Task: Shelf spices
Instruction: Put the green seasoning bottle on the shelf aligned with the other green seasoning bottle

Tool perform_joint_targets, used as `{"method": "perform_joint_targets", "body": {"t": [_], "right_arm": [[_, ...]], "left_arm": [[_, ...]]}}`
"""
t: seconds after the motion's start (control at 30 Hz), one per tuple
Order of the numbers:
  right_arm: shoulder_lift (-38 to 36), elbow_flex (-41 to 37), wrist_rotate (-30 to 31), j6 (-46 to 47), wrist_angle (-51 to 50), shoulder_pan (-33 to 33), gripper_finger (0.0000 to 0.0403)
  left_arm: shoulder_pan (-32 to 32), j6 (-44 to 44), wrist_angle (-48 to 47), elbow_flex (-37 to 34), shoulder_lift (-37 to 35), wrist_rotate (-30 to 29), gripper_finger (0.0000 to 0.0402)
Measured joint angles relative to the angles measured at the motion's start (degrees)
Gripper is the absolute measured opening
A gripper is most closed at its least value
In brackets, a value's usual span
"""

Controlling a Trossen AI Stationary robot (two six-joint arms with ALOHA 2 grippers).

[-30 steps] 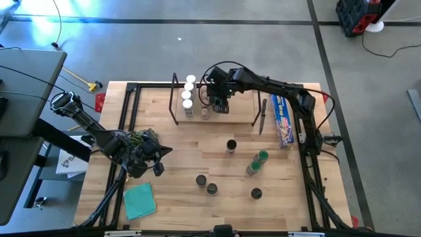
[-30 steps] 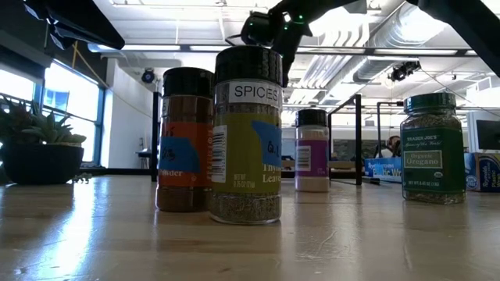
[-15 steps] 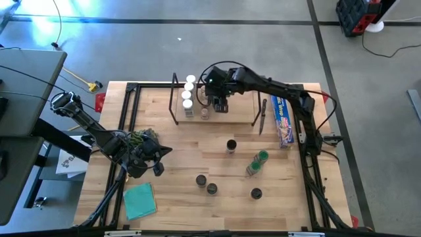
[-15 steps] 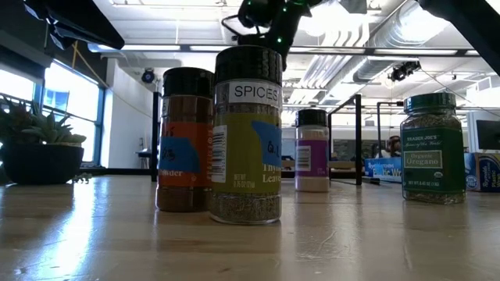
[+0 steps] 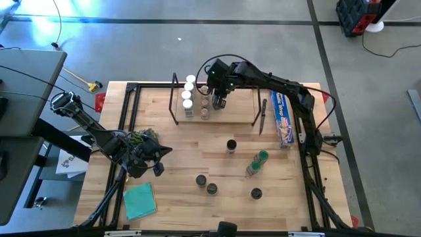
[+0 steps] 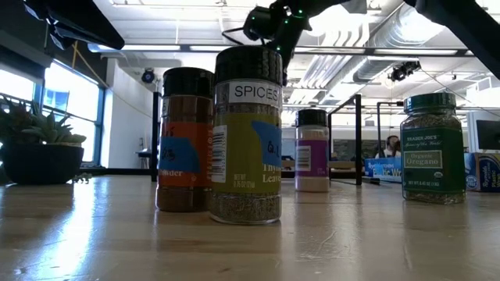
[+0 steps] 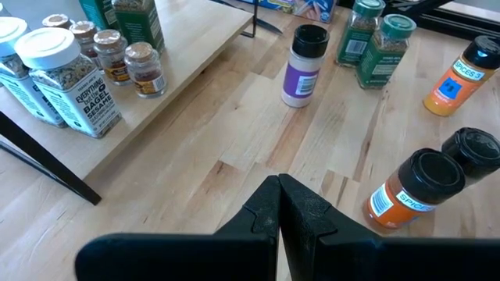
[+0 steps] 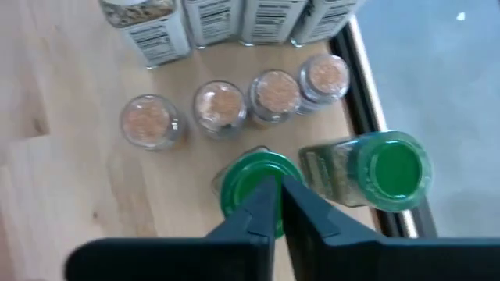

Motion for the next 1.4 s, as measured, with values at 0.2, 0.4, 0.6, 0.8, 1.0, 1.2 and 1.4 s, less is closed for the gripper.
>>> {"method": "perform_joint_targets", "body": {"t": [0.2, 0.4, 0.6, 0.8, 1.0, 1.2, 1.4], "right_arm": [[0.0, -2.0, -1.6, 0.8, 1.8, 0.0, 0.0007], [-0.1, -3.8, -0.4, 1.4, 2.6, -0.2, 0.0001], [-0.1, -3.8, 0.7, 4.6, 2.7, -0.9, 0.0], [-0.1, -3.8, 1.3, 5.8, 2.9, -1.5, 0.0], [-0.1, -3.8, 1.4, 5.7, 2.9, -1.6, 0.0], [-0.1, -3.8, 1.4, 4.8, 2.7, -0.6, 0.0], [0.0, -3.9, 2.0, 4.2, 2.6, 0.4, 0.0]], "left_arm": [[0.0, 0.0, 0.0, 0.0, 0.0, 0.0, 0.0], [-0.3, 0.0, 0.0, 0.0, 0.0, 0.0, 0.0], [-0.3, 0.0, 0.0, 0.0, 0.0, 0.0, 0.0], [-0.3, 0.0, 0.0, 0.0, 0.0, 0.0, 0.0], [-0.3, 0.0, 0.0, 0.0, 0.0, 0.0, 0.0], [-0.3, 0.0, 0.0, 0.0, 0.0, 0.0, 0.0], [-0.3, 0.0, 0.0, 0.0, 0.0, 0.0, 0.0]]}}
